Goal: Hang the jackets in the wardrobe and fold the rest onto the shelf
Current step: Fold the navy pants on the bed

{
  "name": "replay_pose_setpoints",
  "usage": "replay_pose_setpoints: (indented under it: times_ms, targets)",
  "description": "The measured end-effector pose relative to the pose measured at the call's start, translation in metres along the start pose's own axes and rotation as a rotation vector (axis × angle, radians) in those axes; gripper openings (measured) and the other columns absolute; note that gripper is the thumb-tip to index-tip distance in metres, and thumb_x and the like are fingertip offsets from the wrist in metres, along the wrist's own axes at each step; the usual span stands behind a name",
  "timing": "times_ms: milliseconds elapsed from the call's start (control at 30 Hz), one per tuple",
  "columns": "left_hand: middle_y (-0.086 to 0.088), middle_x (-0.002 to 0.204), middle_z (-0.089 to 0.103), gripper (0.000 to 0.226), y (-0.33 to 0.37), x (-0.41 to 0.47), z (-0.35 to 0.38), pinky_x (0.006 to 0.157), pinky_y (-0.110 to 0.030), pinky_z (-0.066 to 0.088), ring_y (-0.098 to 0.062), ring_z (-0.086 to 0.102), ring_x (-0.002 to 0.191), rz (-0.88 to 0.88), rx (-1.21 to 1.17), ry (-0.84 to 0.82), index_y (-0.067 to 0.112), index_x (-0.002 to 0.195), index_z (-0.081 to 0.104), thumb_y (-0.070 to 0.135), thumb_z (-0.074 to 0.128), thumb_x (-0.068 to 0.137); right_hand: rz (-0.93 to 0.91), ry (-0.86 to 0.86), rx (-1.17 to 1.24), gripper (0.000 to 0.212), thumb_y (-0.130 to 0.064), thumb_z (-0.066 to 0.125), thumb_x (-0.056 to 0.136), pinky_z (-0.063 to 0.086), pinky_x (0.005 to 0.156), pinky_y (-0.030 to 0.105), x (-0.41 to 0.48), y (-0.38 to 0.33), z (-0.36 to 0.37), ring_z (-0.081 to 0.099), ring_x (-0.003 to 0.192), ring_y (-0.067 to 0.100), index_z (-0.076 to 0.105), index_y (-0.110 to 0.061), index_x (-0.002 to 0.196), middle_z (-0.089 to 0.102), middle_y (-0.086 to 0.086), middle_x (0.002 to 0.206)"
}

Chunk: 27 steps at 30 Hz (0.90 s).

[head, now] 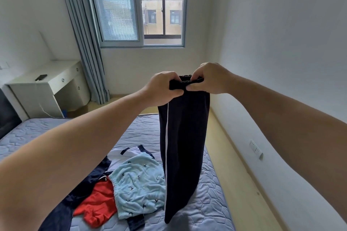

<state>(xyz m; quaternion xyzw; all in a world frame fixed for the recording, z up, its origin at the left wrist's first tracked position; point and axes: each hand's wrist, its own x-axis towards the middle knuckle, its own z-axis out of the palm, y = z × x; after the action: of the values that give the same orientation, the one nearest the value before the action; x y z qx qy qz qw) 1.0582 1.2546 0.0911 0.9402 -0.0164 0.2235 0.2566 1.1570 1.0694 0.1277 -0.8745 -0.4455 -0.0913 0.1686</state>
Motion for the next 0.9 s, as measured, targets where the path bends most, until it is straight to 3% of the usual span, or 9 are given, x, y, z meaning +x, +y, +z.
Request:
replay_pose_setpoints:
  times_ms: [200, 300, 367, 467, 533, 633, 733, 800, 900]
  targets:
    - [0.003, 0.086, 0.061, 0.024, -0.012, -0.001, -0.002, 0.066, -0.028, 0.044, -0.016, 0.055, 0.076, -0.142, -0.161, -0.164, 0.030, 0.082, 0.061, 0.009, 0.073, 0.084, 0.134, -0.317, -0.169, 0.043, -0.067, 0.068, 0.080, 0.042, 0.083, 0.035, -0.011, 0.015, 0.007, 0.044, 0.111, 0.018, 0.070, -0.036, 0.109, 0.047, -0.001, 0.115]
    - [-0.004, 0.090, 0.061, 0.024, -0.017, 0.000, -0.005, 0.073, -0.033, 0.043, -0.020, 0.054, 0.081, -0.182, -0.262, -0.276, 0.024, 0.085, 0.062, 0.002, 0.071, 0.085, 0.131, -0.366, -0.105, 0.040, -0.067, 0.072, 0.077, 0.049, 0.066, 0.031, -0.008, 0.013, 0.011, 0.063, 0.083, 0.017, 0.071, -0.028, 0.085, 0.065, -0.004, 0.090]
    - [-0.010, 0.096, 0.059, 0.024, -0.019, 0.001, -0.009, 0.080, -0.038, 0.043, -0.025, 0.055, 0.087, -0.227, -0.393, -0.359, 0.019, 0.087, 0.062, -0.005, 0.067, 0.087, 0.167, -0.422, 0.089, 0.034, -0.059, 0.078, 0.076, 0.054, 0.068, 0.030, -0.007, 0.012, 0.010, 0.068, 0.075, 0.014, 0.073, -0.026, 0.083, 0.071, -0.006, 0.080]
    - [-0.010, 0.102, 0.059, 0.030, -0.024, 0.007, -0.018, 0.076, -0.038, 0.049, -0.027, 0.057, 0.093, -0.305, -0.645, -0.475, 0.019, 0.089, 0.063, -0.011, 0.063, 0.087, 0.253, -0.501, 0.562, 0.034, -0.030, 0.086, 0.077, 0.059, 0.087, 0.039, -0.009, 0.019, 0.010, 0.074, 0.096, 0.022, 0.074, -0.013, 0.103, 0.078, 0.004, 0.101]
    - [-0.010, 0.107, 0.062, 0.036, -0.029, 0.009, -0.021, 0.076, -0.038, 0.053, -0.028, 0.061, 0.095, -0.329, -0.772, -0.533, 0.020, 0.098, 0.063, -0.013, 0.062, 0.086, 0.285, -0.526, 0.721, 0.033, -0.021, 0.089, 0.075, 0.060, 0.082, 0.039, -0.009, 0.025, 0.013, 0.074, 0.098, 0.025, 0.071, -0.010, 0.101, 0.077, 0.006, 0.102]
    - [-0.015, 0.119, 0.065, 0.045, -0.037, 0.012, -0.015, 0.092, -0.046, 0.056, -0.030, 0.067, 0.103, -0.397, -0.881, -0.574, 0.012, 0.121, 0.062, -0.014, 0.063, 0.084, 0.316, -0.573, 0.826, 0.043, -0.018, 0.092, 0.068, 0.060, 0.070, 0.032, -0.007, 0.035, 0.017, 0.074, 0.092, 0.022, 0.062, -0.012, 0.099, 0.076, 0.001, 0.093]
    - [-0.019, 0.128, 0.065, 0.046, -0.044, 0.012, -0.003, 0.094, -0.042, 0.058, -0.032, 0.066, 0.111, -0.444, -0.932, -0.707, -0.004, 0.132, 0.057, -0.006, 0.062, 0.086, 0.357, -0.747, 0.905, 0.056, -0.017, 0.091, 0.071, 0.059, 0.082, 0.036, -0.004, 0.050, 0.024, 0.070, 0.110, 0.029, 0.065, -0.007, 0.120, 0.073, 0.010, 0.118]
    - [-0.024, 0.125, 0.062, 0.044, -0.050, 0.014, 0.006, 0.095, -0.040, 0.057, -0.034, 0.065, 0.109, -0.492, -0.945, -0.799, -0.013, 0.127, 0.054, 0.000, 0.063, 0.086, 0.361, -0.889, 0.930, 0.052, -0.019, 0.089, 0.075, 0.058, 0.088, 0.037, -0.002, 0.060, 0.031, 0.066, 0.117, 0.032, 0.069, -0.004, 0.120, 0.068, 0.016, 0.127]
    - [-0.018, 0.108, 0.068, 0.033, -0.062, 0.021, 0.025, 0.092, -0.034, 0.057, -0.027, 0.069, 0.093, -0.594, -0.947, -0.910, -0.003, 0.110, 0.062, 0.003, 0.071, 0.079, 0.395, -1.030, 0.935, 0.047, -0.023, 0.087, 0.077, 0.057, 0.091, 0.039, 0.002, 0.074, 0.048, 0.066, 0.118, 0.034, 0.072, -0.003, 0.117, 0.067, 0.019, 0.127]
